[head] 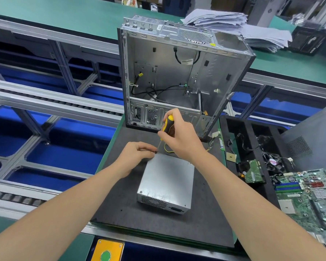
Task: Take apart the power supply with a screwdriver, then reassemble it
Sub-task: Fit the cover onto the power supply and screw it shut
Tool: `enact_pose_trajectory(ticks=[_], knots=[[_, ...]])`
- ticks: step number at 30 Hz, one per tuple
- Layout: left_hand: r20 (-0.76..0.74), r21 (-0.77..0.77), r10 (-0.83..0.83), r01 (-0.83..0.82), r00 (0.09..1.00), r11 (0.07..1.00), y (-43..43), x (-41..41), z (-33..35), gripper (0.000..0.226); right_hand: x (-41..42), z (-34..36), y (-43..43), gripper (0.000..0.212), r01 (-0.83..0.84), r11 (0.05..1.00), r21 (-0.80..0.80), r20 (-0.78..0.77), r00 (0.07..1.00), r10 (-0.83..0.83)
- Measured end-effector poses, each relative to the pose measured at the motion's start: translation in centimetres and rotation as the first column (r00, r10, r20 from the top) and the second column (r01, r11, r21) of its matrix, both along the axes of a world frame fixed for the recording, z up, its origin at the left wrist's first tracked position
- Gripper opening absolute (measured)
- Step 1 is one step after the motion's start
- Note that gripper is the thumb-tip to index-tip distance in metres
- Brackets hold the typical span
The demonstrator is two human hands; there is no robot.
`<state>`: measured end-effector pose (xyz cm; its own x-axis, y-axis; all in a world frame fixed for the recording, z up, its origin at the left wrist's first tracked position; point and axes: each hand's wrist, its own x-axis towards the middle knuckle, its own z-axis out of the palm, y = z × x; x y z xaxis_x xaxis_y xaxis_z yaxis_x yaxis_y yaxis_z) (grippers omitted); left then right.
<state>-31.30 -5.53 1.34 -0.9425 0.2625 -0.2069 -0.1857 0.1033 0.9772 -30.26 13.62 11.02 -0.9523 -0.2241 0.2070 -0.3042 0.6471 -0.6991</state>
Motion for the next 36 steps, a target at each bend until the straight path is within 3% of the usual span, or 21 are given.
enact_pose_trajectory(ticks=[4, 7, 9, 13, 16, 19, 21, 25, 27, 29, 31, 33, 36], knots=[[-0.011, -0.040, -0.050, 0.050, 0.999, 0.998, -0.5, 0.0, 0.3, 0.037, -0.2, 0.7, -0.1, 0.037, 0.026, 0.994, 0.111, -0.093, 0.996, -0.016], [-0.094, -0.121, -0.141, 0.129, 0.986, 0.984, -0.7, -0.3, 0.7, 0.018, -0.4, 1.2, -0.6, 0.041, 0.047, 0.980, 0.195, -0.131, 0.991, -0.021], [-0.201, -0.298, -0.207, 0.142, 0.957, 0.944, -0.8, -0.6, 1.1, 0.009, -0.4, 1.7, -1.0, 0.043, 0.049, 0.970, 0.238, -0.147, 0.989, -0.014], [-0.323, -0.421, -0.229, 0.077, 0.918, 0.904, -0.6, -0.9, 1.7, 0.006, -0.4, 2.8, -1.4, 0.011, -0.123, 0.969, 0.213, -0.095, 0.985, 0.146], [-0.330, -0.482, -0.268, 0.083, 0.905, 0.872, -0.9, -1.0, 2.0, 0.004, -0.7, 3.4, -1.2, 0.013, -0.138, 0.945, 0.296, -0.086, 0.982, 0.170], [-0.350, -0.510, -0.273, 0.063, 0.896, 0.858, -0.9, -0.8, 1.9, 0.011, -1.3, 3.6, -1.9, 0.043, 0.031, 0.890, 0.455, -0.076, 0.997, 0.004], [-0.368, -0.517, -0.265, 0.041, 0.891, 0.855, -0.5, -0.8, 2.0, 0.010, -1.4, 3.8, -2.3, 0.047, 0.094, 0.844, 0.529, -0.128, 0.991, -0.030], [-0.383, -0.558, -0.326, 0.064, 0.864, 0.827, -0.5, -0.9, 2.5, 0.020, -0.8, 4.9, -2.3, 0.010, -0.185, 0.891, 0.415, -0.030, 0.976, 0.216], [-0.387, -0.585, -0.370, 0.085, 0.845, 0.806, -0.7, -0.7, 2.7, 0.022, -1.1, 5.2, -2.4, 0.006, -0.169, 0.887, 0.430, 0.006, 0.983, 0.185], [-0.410, -0.565, -0.345, 0.062, 0.844, 0.823, -0.4, -0.6, 2.8, 0.006, -1.7, 5.3, -2.9, 0.024, -0.026, 0.849, 0.528, 0.014, 1.000, 0.022], [-0.430, -0.470, -0.234, 0.005, 0.872, 0.883, -0.1, -0.6, 2.8, 0.012, -2.1, 5.2, -3.1, 0.040, 0.062, 0.782, 0.620, 0.000, 0.997, -0.080], [-0.444, -0.458, -0.206, -0.023, 0.872, 0.889, 0.3, -0.7, 2.9, 0.017, -1.7, 5.4, -3.1, 0.043, 0.048, 0.750, 0.659, -0.027, 0.999, -0.040], [-0.444, -0.520, -0.275, 0.005, 0.853, 0.854, 0.5, -1.1, 2.9, 0.009, -1.3, 6.1, -2.7, 0.012, -0.177, 0.768, 0.615, 0.074, 0.983, 0.167]])
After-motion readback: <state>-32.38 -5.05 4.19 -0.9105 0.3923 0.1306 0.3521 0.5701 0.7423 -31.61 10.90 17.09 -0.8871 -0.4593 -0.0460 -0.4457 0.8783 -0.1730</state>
